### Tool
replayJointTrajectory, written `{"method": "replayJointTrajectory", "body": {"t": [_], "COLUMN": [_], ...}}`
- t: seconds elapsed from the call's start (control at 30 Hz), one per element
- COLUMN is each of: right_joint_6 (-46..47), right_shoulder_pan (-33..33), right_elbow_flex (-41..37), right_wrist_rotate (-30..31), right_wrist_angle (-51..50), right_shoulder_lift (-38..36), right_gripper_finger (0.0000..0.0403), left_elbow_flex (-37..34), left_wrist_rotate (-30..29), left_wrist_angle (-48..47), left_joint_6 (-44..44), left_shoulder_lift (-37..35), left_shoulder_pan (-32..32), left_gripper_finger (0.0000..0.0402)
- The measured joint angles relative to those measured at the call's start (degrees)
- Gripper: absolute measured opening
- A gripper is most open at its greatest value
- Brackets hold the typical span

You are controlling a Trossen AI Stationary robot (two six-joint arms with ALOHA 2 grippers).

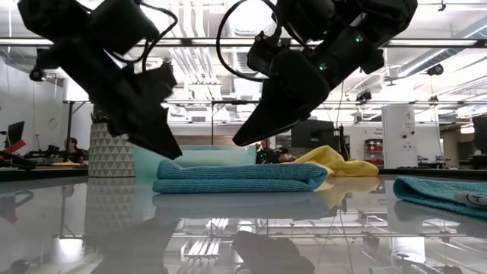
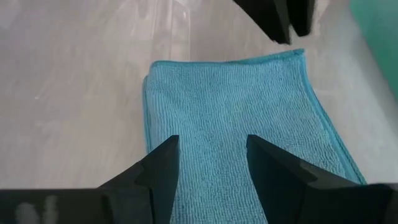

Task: Fold microfiber towels
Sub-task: Fold the top blue microfiber towel

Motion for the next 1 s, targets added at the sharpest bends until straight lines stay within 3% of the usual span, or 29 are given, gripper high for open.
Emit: {"method": "replayJointTrajectory", "body": {"t": [0.17,0.33,0.5,0.77,1.0], "right_joint_6": [-0.4,-0.4,-0.4,-0.4,0.2], "right_shoulder_pan": [0.0,0.0,0.0,0.0,0.0], "right_elbow_flex": [-0.5,-1.0,-1.4,-1.5,-1.5], "right_wrist_rotate": [0.0,0.1,0.1,0.1,0.1], "right_wrist_angle": [0.0,0.2,0.3,0.5,0.5], "right_shoulder_lift": [0.0,0.0,0.1,0.1,0.1], "right_gripper_finger": [0.0176,0.0176,0.0176,0.0176,0.0176], "left_elbow_flex": [0.0,0.0,0.0,0.1,0.3], "left_wrist_rotate": [-2.4,-2.4,-2.3,-1.2,-0.7], "left_wrist_angle": [3.2,5.8,5.7,5.8,5.2], "left_joint_6": [-0.1,0.0,-0.3,-0.3,2.7], "left_shoulder_lift": [3.6,5.3,5.7,8.5,5.2], "left_shoulder_pan": [0.0,0.0,0.0,0.0,0.0], "left_gripper_finger": [0.013,0.0127,0.0096,0.0008,0.0001]}}
